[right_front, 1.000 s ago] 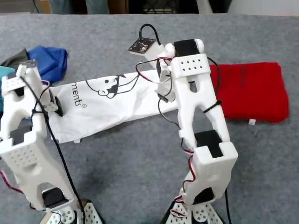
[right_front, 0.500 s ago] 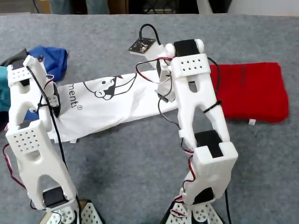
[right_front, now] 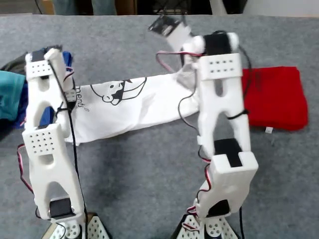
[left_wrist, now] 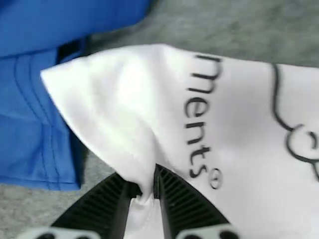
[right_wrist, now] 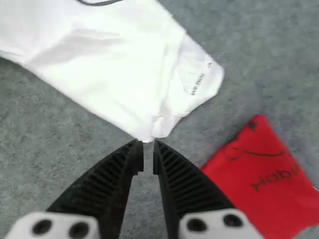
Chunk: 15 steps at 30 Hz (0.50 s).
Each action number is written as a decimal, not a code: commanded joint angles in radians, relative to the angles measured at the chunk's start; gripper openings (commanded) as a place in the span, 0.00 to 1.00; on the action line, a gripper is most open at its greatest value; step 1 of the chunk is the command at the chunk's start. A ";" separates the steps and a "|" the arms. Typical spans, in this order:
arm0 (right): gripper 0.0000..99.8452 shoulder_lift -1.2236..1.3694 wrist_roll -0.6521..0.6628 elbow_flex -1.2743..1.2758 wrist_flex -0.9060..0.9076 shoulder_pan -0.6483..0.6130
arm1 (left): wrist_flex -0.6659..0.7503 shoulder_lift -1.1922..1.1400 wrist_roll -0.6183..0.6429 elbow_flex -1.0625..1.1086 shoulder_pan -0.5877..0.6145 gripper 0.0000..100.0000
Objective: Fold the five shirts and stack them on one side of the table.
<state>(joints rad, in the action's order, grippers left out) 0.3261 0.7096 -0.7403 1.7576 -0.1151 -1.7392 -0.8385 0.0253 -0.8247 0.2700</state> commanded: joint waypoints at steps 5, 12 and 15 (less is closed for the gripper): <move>0.06 -0.061 -0.002 -0.211 -0.057 0.158 | -0.020 0.218 0.017 0.019 -0.124 0.03; 0.06 -0.061 0.000 -0.220 -0.117 0.301 | -0.020 0.315 0.095 0.082 -0.282 0.03; 0.06 -0.059 0.000 -0.211 -0.127 0.361 | -0.018 0.336 0.146 0.077 -0.344 0.03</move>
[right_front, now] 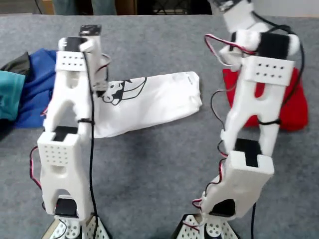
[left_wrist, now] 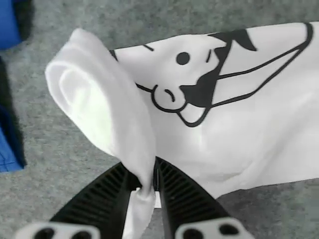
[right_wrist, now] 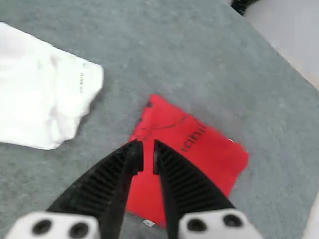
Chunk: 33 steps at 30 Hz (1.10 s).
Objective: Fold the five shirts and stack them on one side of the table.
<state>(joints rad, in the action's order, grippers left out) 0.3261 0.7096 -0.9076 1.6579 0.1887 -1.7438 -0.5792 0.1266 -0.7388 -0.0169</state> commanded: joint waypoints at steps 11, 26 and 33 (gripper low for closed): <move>0.06 -0.065 0.000 -0.054 -0.041 0.196 | 0.048 0.077 0.157 -0.240 -0.328 0.03; 0.06 -0.067 0.061 -0.088 -0.032 0.302 | 0.385 0.060 0.213 -0.236 -0.503 0.03; 0.06 -0.067 0.060 -0.093 -0.032 0.311 | 0.391 -0.017 0.213 -0.245 -0.518 0.03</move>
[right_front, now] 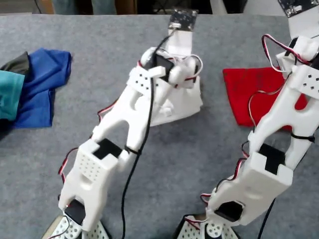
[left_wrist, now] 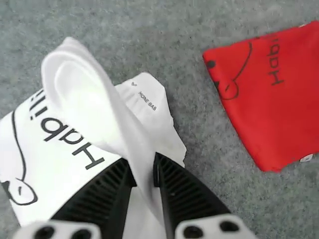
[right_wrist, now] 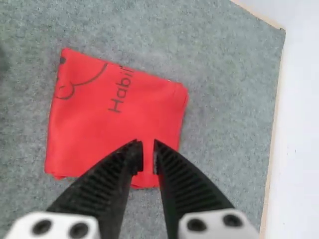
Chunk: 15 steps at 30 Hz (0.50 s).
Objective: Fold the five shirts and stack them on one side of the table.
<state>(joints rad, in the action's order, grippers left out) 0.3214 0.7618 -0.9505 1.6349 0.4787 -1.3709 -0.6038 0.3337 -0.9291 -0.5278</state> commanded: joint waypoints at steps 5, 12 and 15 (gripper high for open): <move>0.06 -0.062 0.006 -0.048 -0.009 0.020 | 0.052 -0.018 0.006 -0.054 -0.004 0.03; 0.06 -0.061 0.008 -0.042 -0.009 0.012 | 0.107 -0.057 0.006 -0.054 -0.002 0.06; 0.06 -0.058 0.006 -0.041 -0.009 0.009 | 0.106 -0.068 0.054 -0.054 0.002 0.18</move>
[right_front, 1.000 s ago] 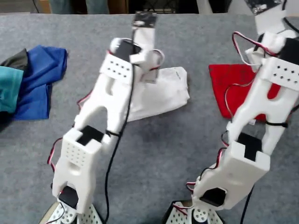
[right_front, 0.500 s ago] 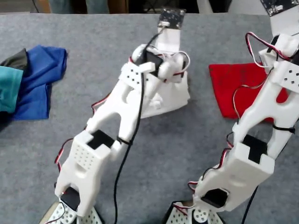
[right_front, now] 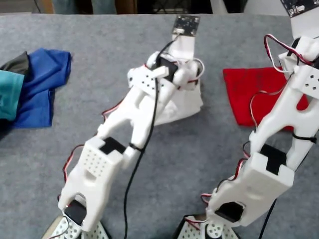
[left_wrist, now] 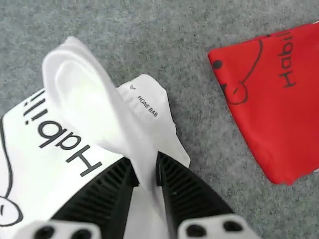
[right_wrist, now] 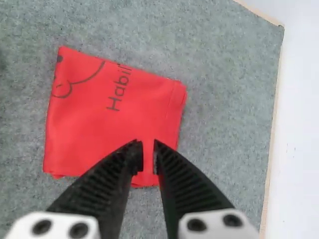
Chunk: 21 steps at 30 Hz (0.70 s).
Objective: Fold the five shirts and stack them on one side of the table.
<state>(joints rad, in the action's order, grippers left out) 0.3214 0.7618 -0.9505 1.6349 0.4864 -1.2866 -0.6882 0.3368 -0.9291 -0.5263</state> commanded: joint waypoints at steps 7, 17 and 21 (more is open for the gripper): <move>0.06 -0.061 0.003 -0.047 0.041 -0.104 | -0.061 0.063 0.146 -0.173 0.179 0.23; 0.05 -0.002 -0.193 0.259 0.126 -0.572 | -0.201 -0.034 0.026 -0.145 0.496 0.03; 0.05 0.035 -0.242 0.435 0.118 -0.628 | -0.150 -0.153 0.032 -0.120 0.464 0.03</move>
<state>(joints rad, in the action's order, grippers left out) 0.3521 0.5501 -0.6038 1.7545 -0.1059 -1.4676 -0.8155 0.3736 -1.0487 -0.0460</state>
